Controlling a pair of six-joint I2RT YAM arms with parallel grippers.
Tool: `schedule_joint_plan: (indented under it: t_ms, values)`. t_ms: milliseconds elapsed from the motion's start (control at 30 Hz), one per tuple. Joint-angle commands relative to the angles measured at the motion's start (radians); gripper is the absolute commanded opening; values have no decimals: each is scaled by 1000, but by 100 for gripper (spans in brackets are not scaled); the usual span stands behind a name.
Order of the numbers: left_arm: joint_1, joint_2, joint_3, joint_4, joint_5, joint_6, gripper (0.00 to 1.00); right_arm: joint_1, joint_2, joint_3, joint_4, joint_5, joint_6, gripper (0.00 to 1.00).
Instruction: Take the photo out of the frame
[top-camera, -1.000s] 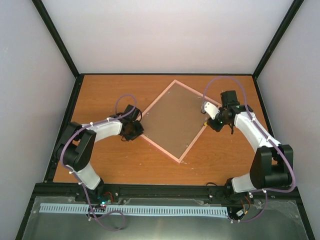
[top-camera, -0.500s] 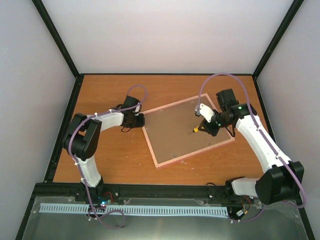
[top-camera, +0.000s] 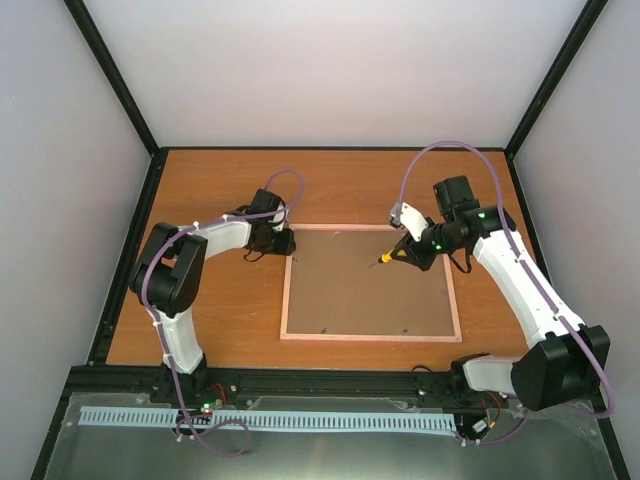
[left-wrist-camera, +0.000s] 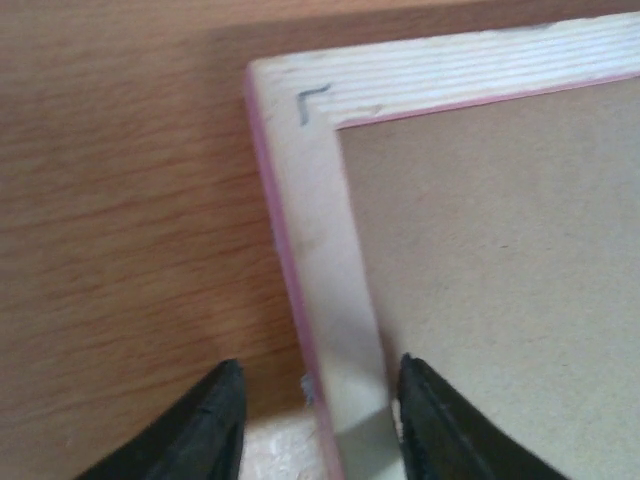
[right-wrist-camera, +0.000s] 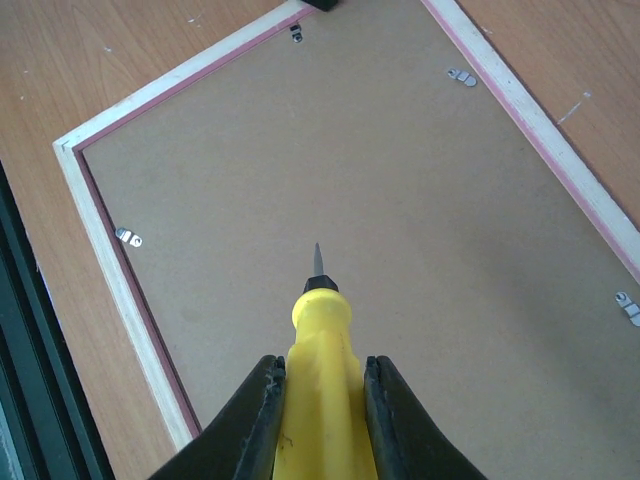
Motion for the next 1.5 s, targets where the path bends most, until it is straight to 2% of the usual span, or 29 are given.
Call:
schedule_joint_plan:
  t_ms: [0,167,300,433,533,933,1233,1467]
  values:
    - [-3,-64,18,-94,-85,-83,47,6,11,-8,70,-15,47,3]
    - [-15,-213,-112,-109,-74,-191,51,28,34,8,149,21,104,3]
    - [-76,-323,-221,-104,-66,-259,50,73,90,63,195,23,160,3]
    - [-138,-370,-292,-102,-70,-336,50,155,165,134,242,70,223,3]
    - [-156,-393,-349,-41,-51,-397,48,209,236,180,275,77,269,3]
    - [-161,-381,-438,97,-4,-459,38,400,488,308,323,130,364,3]
    - [-162,-369,-449,126,-7,-478,22,446,598,370,341,172,390,3]
    - [-162,-355,-463,142,-3,-482,18,455,641,383,350,170,404,3]
